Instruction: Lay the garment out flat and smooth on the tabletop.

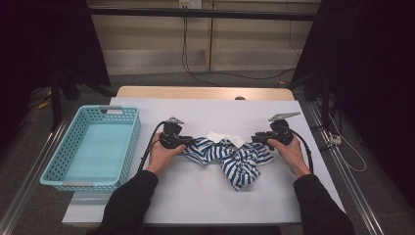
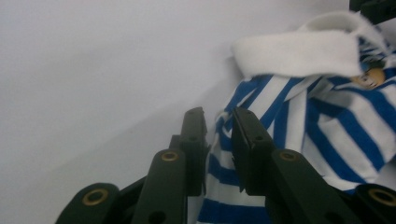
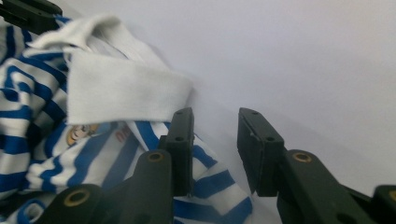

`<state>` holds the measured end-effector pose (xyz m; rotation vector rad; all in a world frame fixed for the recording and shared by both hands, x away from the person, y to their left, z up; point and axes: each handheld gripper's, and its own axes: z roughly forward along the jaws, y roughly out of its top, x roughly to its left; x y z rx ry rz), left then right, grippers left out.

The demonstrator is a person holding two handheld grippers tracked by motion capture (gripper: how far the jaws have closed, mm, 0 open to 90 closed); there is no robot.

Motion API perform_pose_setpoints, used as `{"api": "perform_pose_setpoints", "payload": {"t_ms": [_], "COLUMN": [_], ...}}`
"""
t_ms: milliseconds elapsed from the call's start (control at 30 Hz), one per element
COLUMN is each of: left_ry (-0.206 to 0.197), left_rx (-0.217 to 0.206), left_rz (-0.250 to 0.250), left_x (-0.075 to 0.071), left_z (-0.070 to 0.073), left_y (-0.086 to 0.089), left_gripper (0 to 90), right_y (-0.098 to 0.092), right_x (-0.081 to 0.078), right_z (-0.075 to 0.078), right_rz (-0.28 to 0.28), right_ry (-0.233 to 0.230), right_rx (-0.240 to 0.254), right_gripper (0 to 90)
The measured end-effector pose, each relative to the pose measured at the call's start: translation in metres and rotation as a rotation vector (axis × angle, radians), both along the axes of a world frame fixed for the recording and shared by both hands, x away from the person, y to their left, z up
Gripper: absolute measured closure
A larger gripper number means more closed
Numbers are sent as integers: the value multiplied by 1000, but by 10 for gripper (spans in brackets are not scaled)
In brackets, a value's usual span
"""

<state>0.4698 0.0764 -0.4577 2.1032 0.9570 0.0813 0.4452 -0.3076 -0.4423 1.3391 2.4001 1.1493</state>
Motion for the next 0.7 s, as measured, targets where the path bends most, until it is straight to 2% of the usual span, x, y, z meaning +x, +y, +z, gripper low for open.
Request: {"api": "perform_pose_setpoints", "payload": {"t_ms": [67, 100, 133, 167, 200, 233, 267, 300, 333, 367, 400, 433, 467, 533, 567, 600, 633, 667, 700], "left_ry": [-4, -17, -17, 10, 10, 23, 15, 17, 17, 7, -12, -17, -28, -40, -67, -67, -72, -77, -88], "left_rx": [1, 29, 29, -5, -5, -16, 7, -6, -6, -14, 5, -3, -13, -16, -11, -11, -19, -12, -44], "left_rz": [-1, -20, -20, -19, -19, 2, -22, -8, -8, 3, -14, -14, -2, -6, -16, -16, -10, -20, 5], "left_x": [0, 0, 0, -1, -1, -2, -1, -2, -2, -3, -3, -2, -2, -2, -1, -1, -1, 0, -1], "left_z": [0, 0, 0, -1, -1, -1, -1, -1, -1, 0, 3, 6, 9, 11, 16, 16, 18, 21, 25], "left_y": [0, 0, 0, -3, -3, -5, -4, -5, -5, -6, -4, -2, -1, 0, 2, 2, 2, 3, 3], "left_gripper": [745, 762, 774, 803, 820, 820, 885, 896, 898, 900, 899, 900, 900, 900, 900, 900, 900, 900, 900], "right_y": [3, 7, 7, 9, 9, 12, 14, 14, 14, 13, 14, 14, 14, 11, 9, 9, 7, 7, 6], "right_x": [2, 2, 2, 1, 1, -1, -1, -1, -1, 0, 0, -1, -1, -1, -1, -1, -2, -2, -3], "right_z": [-7, -12, -12, -10, -10, -10, -10, -9, -9, -9, -9, -7, -5, 2, 5, 5, 12, 12, 17], "right_rz": [20, 32, 32, 63, 63, 70, 102, 88, 88, 81, 79, 71, 71, 56, 44, 44, 29, 29, 19], "right_ry": [25, 24, 24, 46, 46, 44, 42, 50, 50, 47, 37, 33, 6, -31, -49, -49, -82, -82, -116], "right_rx": [-11, -26, -26, -22, -22, -34, -47, -59, -59, -47, -45, -51, -59, -37, -25, -25, -10, -10, 8], "right_gripper": [644, 636, 636, 651, 651, 676, 770, 820, 820, 867, 876, 880, 883, 888, 889, 889, 891, 891, 892]}}
